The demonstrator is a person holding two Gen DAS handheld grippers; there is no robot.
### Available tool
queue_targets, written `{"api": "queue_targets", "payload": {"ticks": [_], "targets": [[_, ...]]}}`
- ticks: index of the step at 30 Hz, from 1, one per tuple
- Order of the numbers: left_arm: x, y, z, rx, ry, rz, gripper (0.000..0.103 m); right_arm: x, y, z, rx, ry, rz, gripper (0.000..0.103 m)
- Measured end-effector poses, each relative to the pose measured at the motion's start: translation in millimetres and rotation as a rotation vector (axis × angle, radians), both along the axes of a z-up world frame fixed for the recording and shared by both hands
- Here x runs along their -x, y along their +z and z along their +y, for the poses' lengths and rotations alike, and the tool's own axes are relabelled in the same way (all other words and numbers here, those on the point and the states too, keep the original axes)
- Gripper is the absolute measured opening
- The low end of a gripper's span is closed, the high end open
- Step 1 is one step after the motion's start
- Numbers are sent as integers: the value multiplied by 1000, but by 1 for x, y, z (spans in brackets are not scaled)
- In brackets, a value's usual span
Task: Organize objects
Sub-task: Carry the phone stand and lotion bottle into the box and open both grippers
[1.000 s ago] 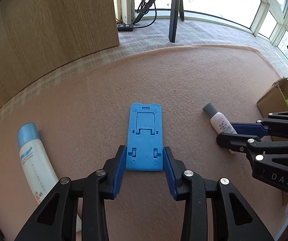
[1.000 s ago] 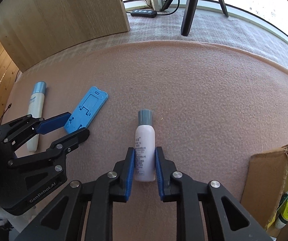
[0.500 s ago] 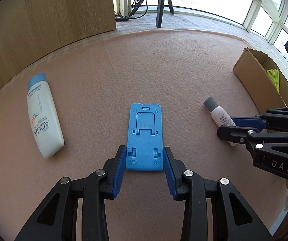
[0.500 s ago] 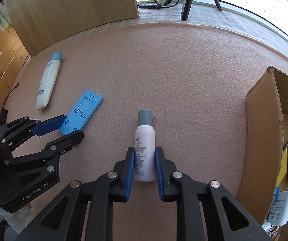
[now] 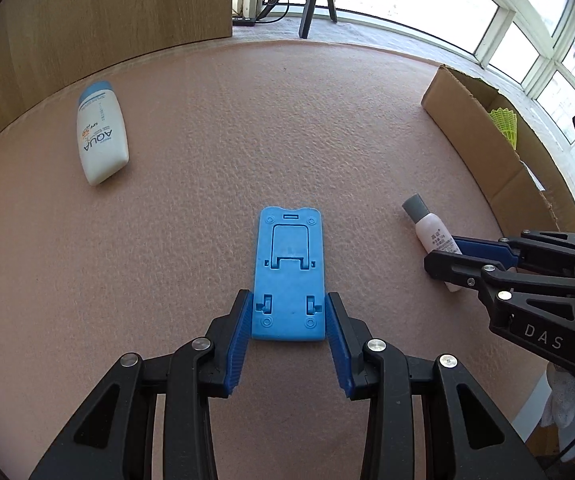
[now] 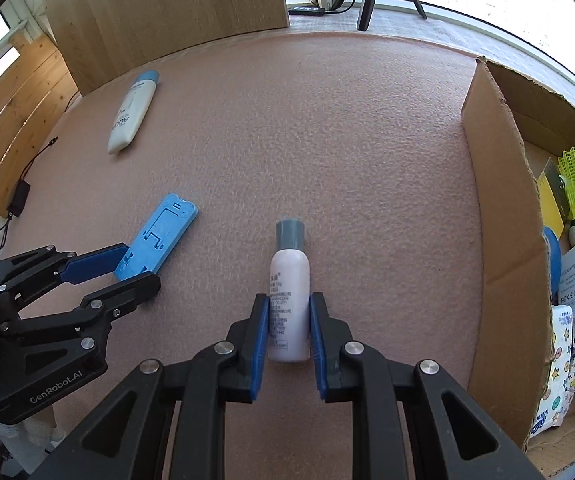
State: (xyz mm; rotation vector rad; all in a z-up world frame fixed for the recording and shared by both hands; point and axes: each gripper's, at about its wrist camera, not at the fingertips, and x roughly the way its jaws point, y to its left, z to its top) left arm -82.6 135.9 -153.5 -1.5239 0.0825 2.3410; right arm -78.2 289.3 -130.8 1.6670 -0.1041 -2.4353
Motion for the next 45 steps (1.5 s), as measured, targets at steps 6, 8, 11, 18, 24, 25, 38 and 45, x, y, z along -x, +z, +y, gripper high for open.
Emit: {"api": "queue_targets", "payload": {"ticks": [6,8,11,18,24,25,38,45], "targets": [[-22,1,5,36,-17,8,39,-22,1,3,27,-15,1,18],[-24,0,9,56,-36,13,43,-27,1,3,19,-10,0,18],[-22,1,11,41,-43,2,57,-32,1,2,6,-7,2,18],[-14,0,16,68,-20,23,47,-35,6,6,6,-14,11,18],[-11,2,9,47,4,7,39,-37,11,11,10,-35,25,18],[-12,3,8,43,8,3,39,-38,12,11,12,-38,28,18],[3,49,31,1,-35,74,39,-47,69,38,29,-84,150,18],[26,88,79,-54,-118,141,39,-58,99,82,1,-168,216,18]]}}
